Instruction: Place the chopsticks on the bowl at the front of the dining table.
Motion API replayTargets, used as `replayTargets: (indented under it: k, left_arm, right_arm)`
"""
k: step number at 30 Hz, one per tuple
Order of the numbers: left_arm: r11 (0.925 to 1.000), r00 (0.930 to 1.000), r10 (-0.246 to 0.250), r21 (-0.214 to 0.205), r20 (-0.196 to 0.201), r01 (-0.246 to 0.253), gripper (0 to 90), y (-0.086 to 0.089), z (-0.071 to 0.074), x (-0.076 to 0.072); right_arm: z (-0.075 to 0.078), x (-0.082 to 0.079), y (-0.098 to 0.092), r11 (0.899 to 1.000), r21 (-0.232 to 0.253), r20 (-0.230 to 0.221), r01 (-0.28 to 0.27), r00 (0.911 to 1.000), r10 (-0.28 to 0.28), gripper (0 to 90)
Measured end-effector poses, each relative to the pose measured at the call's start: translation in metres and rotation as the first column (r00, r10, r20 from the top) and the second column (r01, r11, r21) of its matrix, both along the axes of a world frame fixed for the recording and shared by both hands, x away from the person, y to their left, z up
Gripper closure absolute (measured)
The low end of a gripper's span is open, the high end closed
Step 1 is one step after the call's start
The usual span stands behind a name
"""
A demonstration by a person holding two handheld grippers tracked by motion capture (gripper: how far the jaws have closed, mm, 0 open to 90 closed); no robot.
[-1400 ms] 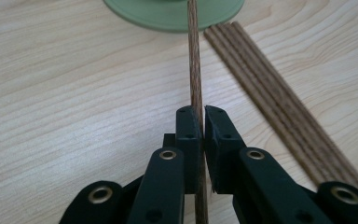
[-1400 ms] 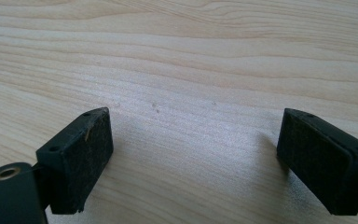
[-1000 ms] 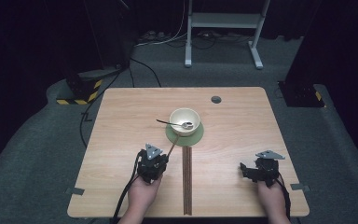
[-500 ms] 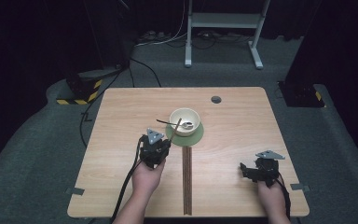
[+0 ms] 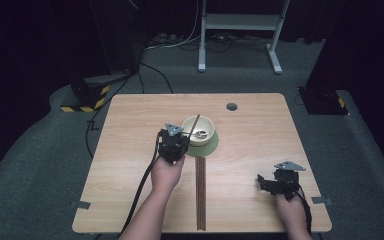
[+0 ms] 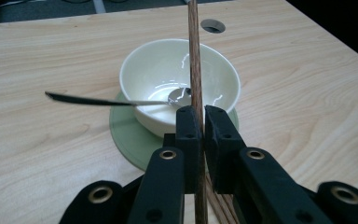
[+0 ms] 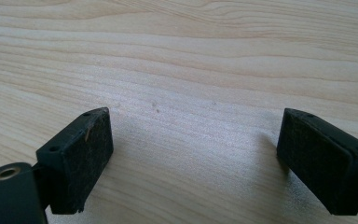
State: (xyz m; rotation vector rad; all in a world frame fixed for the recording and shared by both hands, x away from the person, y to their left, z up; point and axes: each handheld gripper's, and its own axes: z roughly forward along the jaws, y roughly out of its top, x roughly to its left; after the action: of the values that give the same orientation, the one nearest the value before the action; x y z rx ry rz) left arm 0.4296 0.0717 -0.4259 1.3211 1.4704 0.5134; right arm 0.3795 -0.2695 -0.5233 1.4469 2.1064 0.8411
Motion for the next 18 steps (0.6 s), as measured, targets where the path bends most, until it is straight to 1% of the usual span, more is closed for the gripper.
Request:
replayTargets:
  k: [1,2,3,4,5,6,7,8,9,10,11,12,13,15,16,17,18]
  left_arm:
    - [1.0,0.9999,0.006,0.006,-0.009,-0.006,84.0,-0.002,-0.001,0.008]
    - [1.0,0.9999,0.006,0.006,-0.009,-0.006,84.0,-0.002,-0.001,0.008]
    - [0.9999,0.9998,0.011,0.01,-0.014,-0.011,84.0,-0.005,-0.002,0.015]
    - [0.9999,0.9998,0.011,0.01,-0.014,-0.011,84.0,-0.005,-0.002,0.015]
    - [0.9997,0.9997,0.017,0.014,-0.017,-0.017,84.0,-0.008,-0.003,0.022]
    - [0.9997,0.9997,0.017,0.014,-0.017,-0.017,84.0,-0.008,-0.003,0.022]
    - [0.9996,0.9996,0.018,0.024,-0.022,-0.018,84.0,-0.01,-0.004,0.029]
    - [0.9996,0.9996,0.018,0.024,-0.022,-0.018,84.0,-0.01,-0.004,0.029]
    - [0.9995,0.9994,0.024,0.024,-0.024,-0.023,84.1,-0.011,-0.005,0.034]
    - [0.9995,0.9994,0.024,0.024,-0.024,-0.023,84.0,-0.011,-0.005,0.034]
    - [0.9992,0.9991,0.031,0.026,-0.028,-0.03,84.0,-0.012,-0.007,0.041]
    - [0.9992,0.9991,0.031,0.026,-0.028,-0.03,84.0,-0.012,-0.007,0.041]
    - [0.9989,0.9989,0.031,0.036,-0.036,-0.03,84.0,-0.012,-0.007,0.044]
    - [0.9988,0.9985,0.04,0.029,-0.037,-0.039,84.0,-0.014,-0.009,0.05]
    - [0.9986,0.9983,0.041,0.035,-0.042,-0.039,84.0,-0.014,-0.01,0.052]
    - [0.9986,0.9981,0.044,0.03,-0.043,-0.043,84.1,-0.015,-0.011,0.055]
    - [0.9984,0.9978,0.044,0.037,-0.049,-0.043,84.1,-0.016,-0.011,0.057]
  right_arm:
    - [0.0,0.0,0.0,1.0,0.0,0.0,0.0,1.0,0.0,10.4]
    - [0.0,0.0,0.0,1.0,0.0,0.0,0.0,1.0,0.0,10.4]
    - [0.0,0.0,0.0,1.0,0.0,0.0,0.0,1.0,0.0,10.4]
    - [0.0,0.0,0.0,1.0,0.0,0.0,0.0,1.0,0.0,10.4]
    - [0.0,0.0,0.0,1.0,0.0,0.0,0.0,1.0,0.0,10.4]
    - [0.0,0.0,0.0,1.0,-0.001,0.001,0.002,1.0,-0.002,10.5]
    - [0.0,0.0,0.0,1.0,-0.001,0.001,0.001,1.0,-0.001,10.5]
    - [0.0,0.0,0.0,1.0,-0.001,0.001,0.001,1.0,-0.001,10.5]
    - [0.0,0.0,0.0,1.0,-0.001,0.001,0.001,1.0,-0.001,10.5]
    - [0.0,0.0,0.0,1.0,-0.001,0.001,0.001,1.0,-0.001,10.5]
    - [0.0,0.0,0.0,1.0,0.0,0.0,-0.001,1.0,0.001,10.5]
    - [0.0,0.0,0.0,1.0,0.0,0.0,-0.001,1.0,0.001,10.5]
    - [-0.001,0.0,0.001,1.0,-0.001,0.011,0.005,0.9999,-0.005,10.5]
    - [-0.001,0.0,0.0,1.0,-0.002,0.011,0.002,0.9999,-0.002,10.5]
    - [-0.001,0.0,0.0,1.0,-0.002,0.011,0.002,0.9999,-0.002,10.5]
    - [-0.001,0.0,0.0,1.0,-0.002,0.011,0.002,0.9999,-0.002,10.5]
    - [-0.001,0.0,0.0,1.0,-0.003,0.011,0.002,0.9999,-0.001,10.5]
